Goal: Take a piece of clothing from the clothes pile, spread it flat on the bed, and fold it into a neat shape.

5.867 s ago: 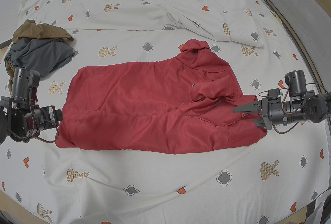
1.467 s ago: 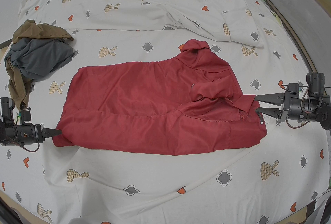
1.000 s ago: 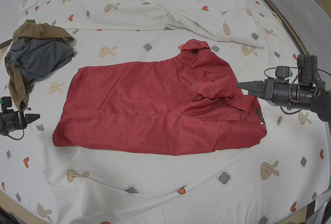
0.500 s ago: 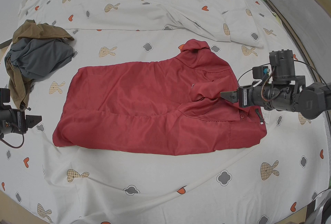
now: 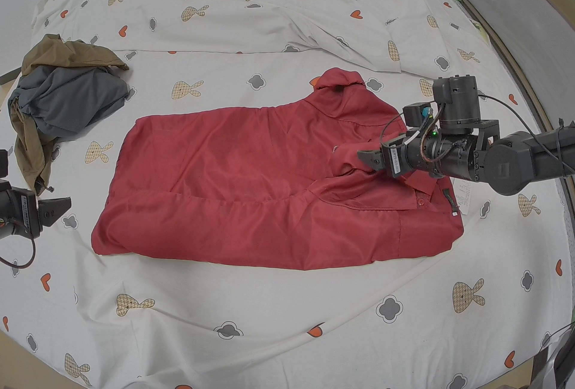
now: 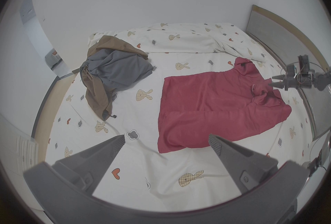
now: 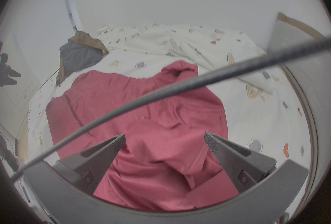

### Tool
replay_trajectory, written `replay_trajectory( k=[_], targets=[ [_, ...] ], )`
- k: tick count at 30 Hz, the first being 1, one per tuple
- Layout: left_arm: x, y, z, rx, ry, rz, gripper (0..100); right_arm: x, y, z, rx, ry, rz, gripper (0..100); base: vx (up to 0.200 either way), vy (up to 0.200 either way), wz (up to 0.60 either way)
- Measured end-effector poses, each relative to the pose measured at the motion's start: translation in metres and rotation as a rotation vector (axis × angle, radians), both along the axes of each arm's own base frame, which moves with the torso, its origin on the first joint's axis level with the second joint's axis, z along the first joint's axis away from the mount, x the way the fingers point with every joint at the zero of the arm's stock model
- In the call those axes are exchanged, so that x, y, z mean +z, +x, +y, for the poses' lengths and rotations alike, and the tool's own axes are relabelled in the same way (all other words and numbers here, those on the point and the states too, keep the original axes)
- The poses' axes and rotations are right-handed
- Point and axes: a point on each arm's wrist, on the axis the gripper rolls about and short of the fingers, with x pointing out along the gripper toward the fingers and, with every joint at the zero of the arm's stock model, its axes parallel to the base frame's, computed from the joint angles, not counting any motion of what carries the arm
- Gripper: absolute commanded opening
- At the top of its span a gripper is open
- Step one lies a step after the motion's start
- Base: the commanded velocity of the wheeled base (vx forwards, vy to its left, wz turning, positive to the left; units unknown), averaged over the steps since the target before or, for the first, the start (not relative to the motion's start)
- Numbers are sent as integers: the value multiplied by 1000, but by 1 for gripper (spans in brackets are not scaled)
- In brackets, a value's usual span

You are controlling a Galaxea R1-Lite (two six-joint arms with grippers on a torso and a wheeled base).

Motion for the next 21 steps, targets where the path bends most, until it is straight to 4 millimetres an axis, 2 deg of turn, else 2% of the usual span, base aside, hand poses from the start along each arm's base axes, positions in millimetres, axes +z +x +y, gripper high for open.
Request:
replay_trajectory(
  k=[6,10,21],
  targets=[
    [-1,-2,-2,-15,2,0,100,20,7,9,1,24,-85,100,0,0,0],
    [-2,-3,-3,-19,3,2,100,22,14,11,-5,30,-100,100,0,0,0],
    [-5,-3,-4,-26,5,12,100,-2,43,7,-42,29,-52,100,0,0,0]
  ],
)
